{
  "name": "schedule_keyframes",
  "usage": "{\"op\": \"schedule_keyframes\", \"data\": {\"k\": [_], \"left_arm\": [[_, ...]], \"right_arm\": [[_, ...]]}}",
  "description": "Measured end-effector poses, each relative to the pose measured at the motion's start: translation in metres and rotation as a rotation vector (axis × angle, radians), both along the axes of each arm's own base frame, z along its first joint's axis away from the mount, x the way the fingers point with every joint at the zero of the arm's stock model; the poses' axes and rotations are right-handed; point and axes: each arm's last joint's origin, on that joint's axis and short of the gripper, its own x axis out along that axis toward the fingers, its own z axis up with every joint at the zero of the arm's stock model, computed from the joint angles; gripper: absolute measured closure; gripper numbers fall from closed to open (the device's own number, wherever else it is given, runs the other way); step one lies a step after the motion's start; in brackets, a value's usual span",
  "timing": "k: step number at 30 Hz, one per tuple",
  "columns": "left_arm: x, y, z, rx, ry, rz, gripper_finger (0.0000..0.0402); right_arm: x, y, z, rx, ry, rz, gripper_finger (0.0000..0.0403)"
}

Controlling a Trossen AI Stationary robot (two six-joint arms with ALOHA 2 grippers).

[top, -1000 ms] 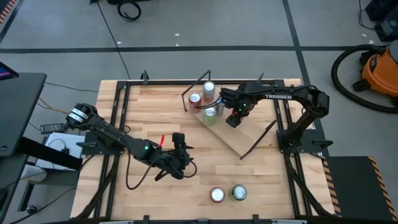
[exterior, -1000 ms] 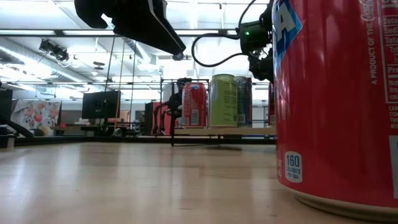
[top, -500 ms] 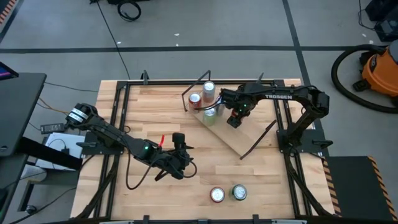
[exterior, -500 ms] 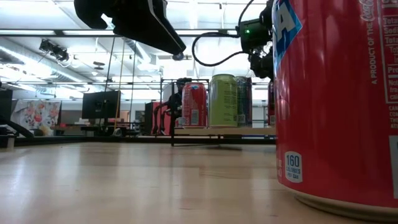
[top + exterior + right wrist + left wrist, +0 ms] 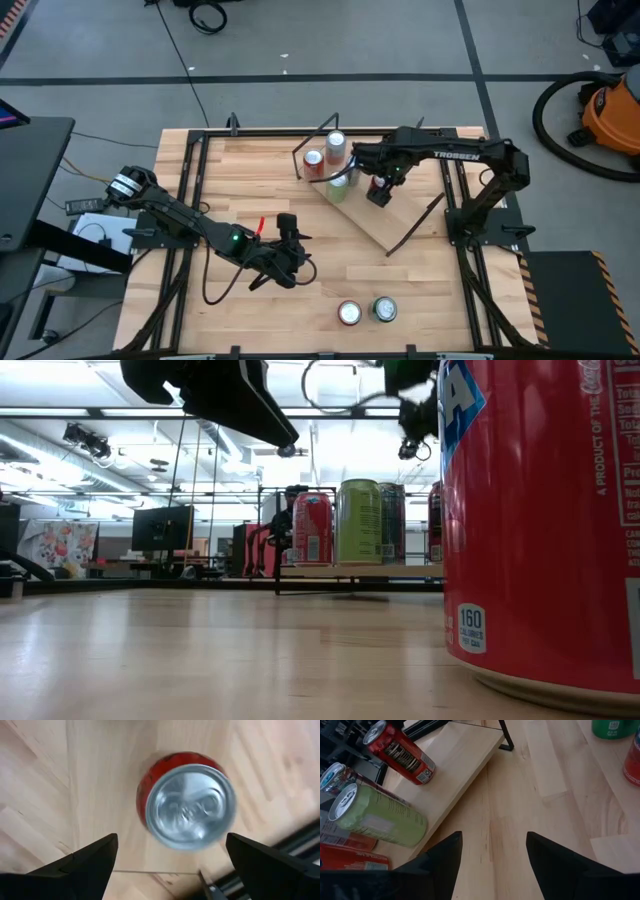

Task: Place canned beverage on shelf
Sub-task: Put the red soda can on the shelf, then put the green soda can on the shelf

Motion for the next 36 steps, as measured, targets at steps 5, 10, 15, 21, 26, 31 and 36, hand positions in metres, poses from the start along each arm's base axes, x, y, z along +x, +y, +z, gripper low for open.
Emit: {"op": "schedule_keyframes", "data": {"k": [5, 10, 15, 21, 26, 31, 36], "left_arm": [[0.000, 0.000, 0.000, -0.028, -0.009, 0.019, 0.0170], [-0.001, -0.002, 0.000, -0.091, -0.014, 0.021, 0.0170], [0.000, -0.015, 0.002, -0.276, -0.002, -0.124, 0.0170], [0.001, -0.029, 0.011, -0.348, -0.099, -0.188, 0.0170], [0.001, -0.038, 0.019, -0.431, -0.184, -0.191, 0.0170], [-0.001, -0.050, 0.027, -0.437, -0.226, -0.168, 0.0170], [0.000, -0.054, 0.035, -0.438, -0.241, -0.167, 0.0170]], "right_arm": [[-0.003, 0.012, 0.028, -0.072, 0.018, 0.035, 0.0021], [0.000, 0.027, 0.052, -0.076, -0.074, 0.071, 0.0021], [0.004, 0.054, 0.060, -0.069, -0.128, 0.193, 0.0021], [0.015, 0.100, 0.063, -0.080, -0.261, 0.402, 0.0027], [0.013, 0.134, 0.064, -0.158, -0.310, 0.511, 0.0028], [0.010, 0.168, 0.051, -0.176, -0.350, 0.623, 0.0028], [0.009, 0.205, 0.034, -0.100, -0.427, 0.676, 0.0029]]}}
